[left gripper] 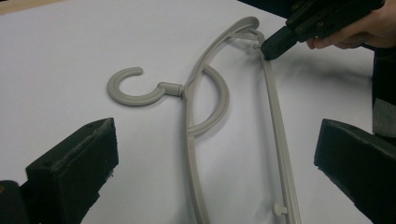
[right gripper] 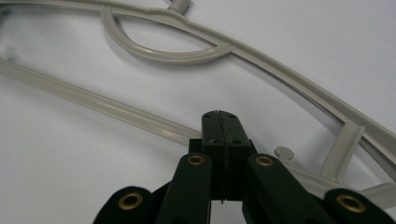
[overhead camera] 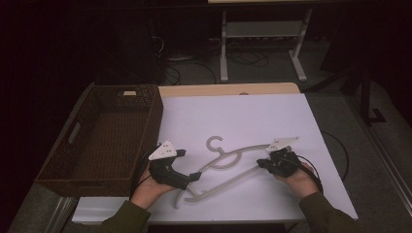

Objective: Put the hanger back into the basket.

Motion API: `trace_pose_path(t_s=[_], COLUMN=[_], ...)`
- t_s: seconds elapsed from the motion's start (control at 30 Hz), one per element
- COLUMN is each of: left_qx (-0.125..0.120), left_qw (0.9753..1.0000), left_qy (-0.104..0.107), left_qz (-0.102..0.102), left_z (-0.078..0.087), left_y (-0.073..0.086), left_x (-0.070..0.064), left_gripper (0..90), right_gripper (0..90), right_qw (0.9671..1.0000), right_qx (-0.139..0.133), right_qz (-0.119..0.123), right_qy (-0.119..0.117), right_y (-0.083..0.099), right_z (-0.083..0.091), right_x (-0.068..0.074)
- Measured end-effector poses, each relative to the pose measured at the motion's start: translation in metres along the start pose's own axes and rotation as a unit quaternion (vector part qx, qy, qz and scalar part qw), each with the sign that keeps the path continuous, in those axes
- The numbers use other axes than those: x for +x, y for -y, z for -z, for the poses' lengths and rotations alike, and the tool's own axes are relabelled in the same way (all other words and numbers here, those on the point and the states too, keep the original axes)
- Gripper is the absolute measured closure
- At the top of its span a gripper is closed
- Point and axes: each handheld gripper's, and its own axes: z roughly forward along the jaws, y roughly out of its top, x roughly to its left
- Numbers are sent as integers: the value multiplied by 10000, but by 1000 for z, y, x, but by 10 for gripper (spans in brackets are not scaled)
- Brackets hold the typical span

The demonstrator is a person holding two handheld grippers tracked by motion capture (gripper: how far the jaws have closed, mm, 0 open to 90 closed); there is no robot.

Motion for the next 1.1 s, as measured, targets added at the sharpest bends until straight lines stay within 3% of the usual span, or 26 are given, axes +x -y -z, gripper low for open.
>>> trace_pose_path(t_s=[0.43,0.73,0.97,1.1], left_qx=[108,745,1190,1297], left_qw=[9999,9969,9921,9907], left_qy=[-85,-229,-245,-230], left_qz=[7,-138,-300,-351], left_z=[-4,-34,-55,-60], left_y=[1,1,0,-1], left_x=[1,5,6,8], left_gripper=[0,0,153,251], right_gripper=[898,899,899,899], right_qw=[9998,9998,9997,9997], right_qx=[178,218,235,241], right_qz=[-30,-21,5,10], right_qy=[-23,-13,3,-3], right_y=[3,3,4,4], right_z=[-6,-8,-8,-8], right_x=[1,1,1,1])
